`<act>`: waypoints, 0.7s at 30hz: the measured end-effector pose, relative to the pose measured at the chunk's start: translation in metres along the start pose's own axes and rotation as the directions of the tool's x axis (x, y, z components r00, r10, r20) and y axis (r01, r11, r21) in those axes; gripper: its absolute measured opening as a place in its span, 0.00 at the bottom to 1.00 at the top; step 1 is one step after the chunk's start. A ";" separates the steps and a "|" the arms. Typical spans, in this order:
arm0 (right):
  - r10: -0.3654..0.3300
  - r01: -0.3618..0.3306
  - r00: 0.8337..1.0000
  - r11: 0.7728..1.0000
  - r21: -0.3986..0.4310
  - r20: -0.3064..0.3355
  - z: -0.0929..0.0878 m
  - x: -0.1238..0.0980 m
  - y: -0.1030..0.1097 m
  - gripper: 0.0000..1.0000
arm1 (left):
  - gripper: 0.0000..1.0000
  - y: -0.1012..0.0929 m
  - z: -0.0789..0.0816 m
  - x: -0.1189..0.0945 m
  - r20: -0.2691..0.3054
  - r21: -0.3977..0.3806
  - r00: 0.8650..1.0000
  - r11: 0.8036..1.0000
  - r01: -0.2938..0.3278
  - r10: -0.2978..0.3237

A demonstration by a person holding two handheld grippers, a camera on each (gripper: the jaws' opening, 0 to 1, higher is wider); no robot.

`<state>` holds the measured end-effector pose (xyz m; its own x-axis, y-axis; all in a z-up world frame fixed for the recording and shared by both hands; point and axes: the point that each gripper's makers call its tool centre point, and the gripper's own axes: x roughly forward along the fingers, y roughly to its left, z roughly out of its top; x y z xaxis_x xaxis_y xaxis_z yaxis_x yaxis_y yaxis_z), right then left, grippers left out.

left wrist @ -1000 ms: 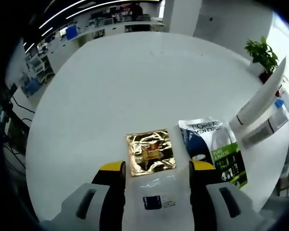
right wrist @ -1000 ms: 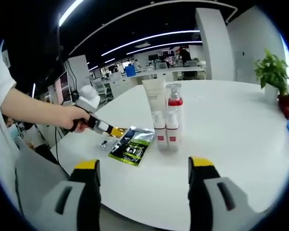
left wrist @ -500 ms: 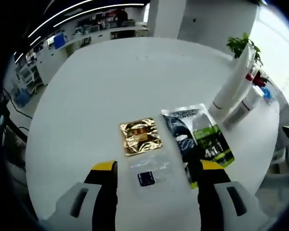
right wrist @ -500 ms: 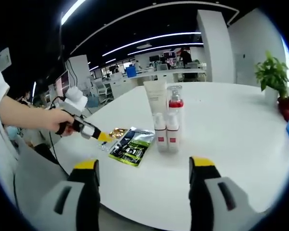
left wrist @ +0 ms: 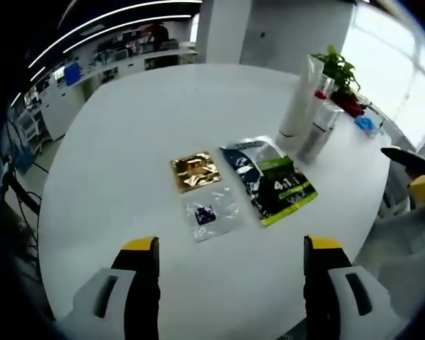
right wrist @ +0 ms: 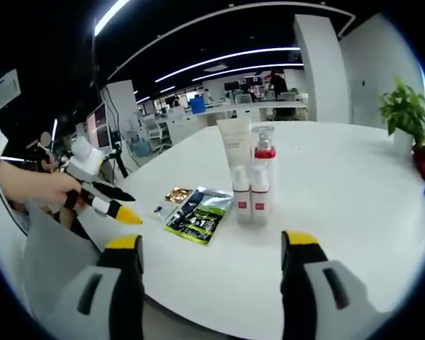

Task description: Arrange the skincare products in the storage area until every visible bottle or jar stands upright without overlapping.

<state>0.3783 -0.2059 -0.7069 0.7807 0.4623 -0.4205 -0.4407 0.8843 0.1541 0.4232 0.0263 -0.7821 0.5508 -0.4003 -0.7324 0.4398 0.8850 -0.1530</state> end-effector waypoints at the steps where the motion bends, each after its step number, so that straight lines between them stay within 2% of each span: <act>1: 0.001 -0.001 1.000 1.000 -0.001 -0.001 0.000 0.000 0.000 0.80 | 0.85 -0.002 -0.004 -0.003 0.003 0.007 1.000 1.000 0.011 -0.011; 7: 0.007 -0.007 1.000 1.000 -0.004 -0.009 -0.001 0.001 0.002 0.81 | 0.89 -0.014 -0.011 -0.020 0.051 0.059 0.995 0.995 0.079 -0.082; 9: 0.009 -0.009 1.000 1.000 -0.004 -0.011 -0.002 0.001 0.002 0.82 | 0.90 -0.020 -0.010 -0.026 0.084 0.089 0.990 0.990 0.109 -0.116; 11: 0.010 -0.010 1.000 1.000 -0.005 -0.014 -0.002 0.001 0.003 0.82 | 0.91 -0.023 -0.009 -0.029 0.106 0.085 0.985 0.988 0.130 -0.139; 13: 0.010 -0.010 1.000 1.000 -0.004 -0.014 -0.002 0.001 0.003 0.84 | 0.92 -0.021 -0.008 -0.029 0.130 0.082 0.979 0.985 0.150 -0.159; 17: 0.000 0.000 1.000 1.000 -0.003 -0.016 -0.002 0.001 0.001 0.88 | 0.95 -0.018 -0.007 -0.035 0.156 0.116 0.974 0.982 0.147 -0.164; 21: -0.014 0.014 1.000 1.000 -0.001 -0.015 -0.002 0.001 -0.002 0.93 | 0.97 -0.012 0.001 -0.039 0.211 0.072 0.962 0.984 0.164 -0.175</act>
<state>0.3791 -0.2072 -0.7098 0.7803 0.4488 -0.4356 -0.4302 0.8907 0.1471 0.3968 0.0316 -0.7510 0.6021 -0.5904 -0.5375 0.5742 0.7880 -0.2224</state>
